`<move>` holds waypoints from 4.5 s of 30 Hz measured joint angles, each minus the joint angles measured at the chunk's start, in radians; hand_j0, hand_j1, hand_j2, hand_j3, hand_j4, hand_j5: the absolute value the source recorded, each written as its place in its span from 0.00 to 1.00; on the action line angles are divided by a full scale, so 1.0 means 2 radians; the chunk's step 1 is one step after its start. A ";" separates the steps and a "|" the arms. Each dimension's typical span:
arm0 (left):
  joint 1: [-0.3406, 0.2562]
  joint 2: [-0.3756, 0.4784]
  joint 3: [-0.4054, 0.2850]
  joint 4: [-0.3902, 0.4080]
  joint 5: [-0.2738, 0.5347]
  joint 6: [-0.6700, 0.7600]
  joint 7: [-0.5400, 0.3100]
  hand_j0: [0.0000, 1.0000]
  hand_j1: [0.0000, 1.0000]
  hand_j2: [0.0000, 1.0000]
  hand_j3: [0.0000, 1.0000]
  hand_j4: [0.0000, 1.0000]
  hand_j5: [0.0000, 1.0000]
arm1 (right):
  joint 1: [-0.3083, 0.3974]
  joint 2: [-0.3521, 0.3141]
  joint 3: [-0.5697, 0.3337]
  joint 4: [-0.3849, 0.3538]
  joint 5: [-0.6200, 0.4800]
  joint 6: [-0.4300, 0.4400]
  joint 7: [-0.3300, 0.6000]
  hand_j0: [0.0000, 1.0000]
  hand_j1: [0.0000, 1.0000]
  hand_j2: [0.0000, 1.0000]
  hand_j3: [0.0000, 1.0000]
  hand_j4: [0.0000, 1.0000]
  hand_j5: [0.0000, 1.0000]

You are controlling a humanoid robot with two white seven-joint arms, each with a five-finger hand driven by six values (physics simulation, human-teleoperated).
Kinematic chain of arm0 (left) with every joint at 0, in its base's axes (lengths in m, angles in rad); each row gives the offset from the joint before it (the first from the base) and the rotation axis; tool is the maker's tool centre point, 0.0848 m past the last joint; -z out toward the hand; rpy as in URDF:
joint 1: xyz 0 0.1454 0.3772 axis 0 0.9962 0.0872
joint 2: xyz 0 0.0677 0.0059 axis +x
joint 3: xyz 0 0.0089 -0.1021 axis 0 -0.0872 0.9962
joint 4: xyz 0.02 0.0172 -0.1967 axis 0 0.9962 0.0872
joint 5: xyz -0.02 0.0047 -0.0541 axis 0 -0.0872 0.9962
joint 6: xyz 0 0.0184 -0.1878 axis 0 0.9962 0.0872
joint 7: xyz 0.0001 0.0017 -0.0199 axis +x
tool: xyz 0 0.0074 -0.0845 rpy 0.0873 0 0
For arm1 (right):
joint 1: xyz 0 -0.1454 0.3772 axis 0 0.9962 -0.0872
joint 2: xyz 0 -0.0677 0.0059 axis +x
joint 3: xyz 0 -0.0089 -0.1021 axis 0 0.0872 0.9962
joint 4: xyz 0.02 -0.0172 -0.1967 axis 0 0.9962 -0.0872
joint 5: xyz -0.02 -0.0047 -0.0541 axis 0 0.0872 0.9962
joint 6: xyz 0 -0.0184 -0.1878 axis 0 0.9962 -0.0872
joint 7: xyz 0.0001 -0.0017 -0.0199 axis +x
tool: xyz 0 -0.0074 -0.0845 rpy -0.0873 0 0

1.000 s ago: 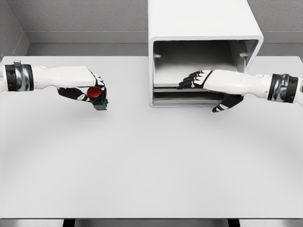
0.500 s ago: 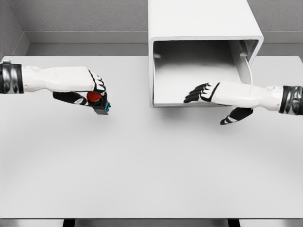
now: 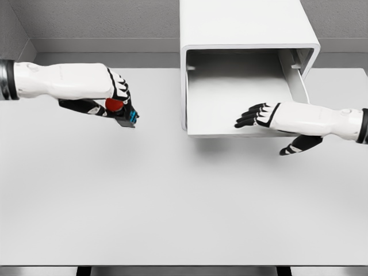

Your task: Slide open multi-storey tabletop storage cabinets and put open load switch and slide close multi-storey tabletop storage cabinets

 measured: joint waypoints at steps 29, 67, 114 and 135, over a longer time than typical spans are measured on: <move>-0.037 -0.046 -0.001 0.000 0.004 0.000 0.000 0.46 0.46 0.46 0.46 0.46 0.46 | 0.026 -0.019 0.000 -0.002 -0.002 0.001 -0.005 1.00 1.00 1.00 1.00 1.00 1.00; -0.065 -0.152 -0.007 0.021 0.002 0.000 0.000 0.46 0.46 0.46 0.46 0.46 0.46 | 0.018 -0.046 -0.032 -0.014 -0.002 0.000 -0.064 1.00 1.00 1.00 1.00 1.00 1.00; -0.088 -0.289 -0.062 0.170 -0.038 0.000 0.000 0.49 0.49 0.49 0.49 0.49 0.49 | 0.018 -0.045 -0.024 -0.024 -0.001 0.000 -0.069 1.00 1.00 1.00 1.00 1.00 1.00; -0.083 -0.279 -0.050 0.146 -0.017 0.000 0.000 1.00 1.00 1.00 1.00 1.00 1.00 | 0.018 -0.042 -0.023 -0.024 -0.001 0.000 -0.069 1.00 1.00 1.00 1.00 1.00 1.00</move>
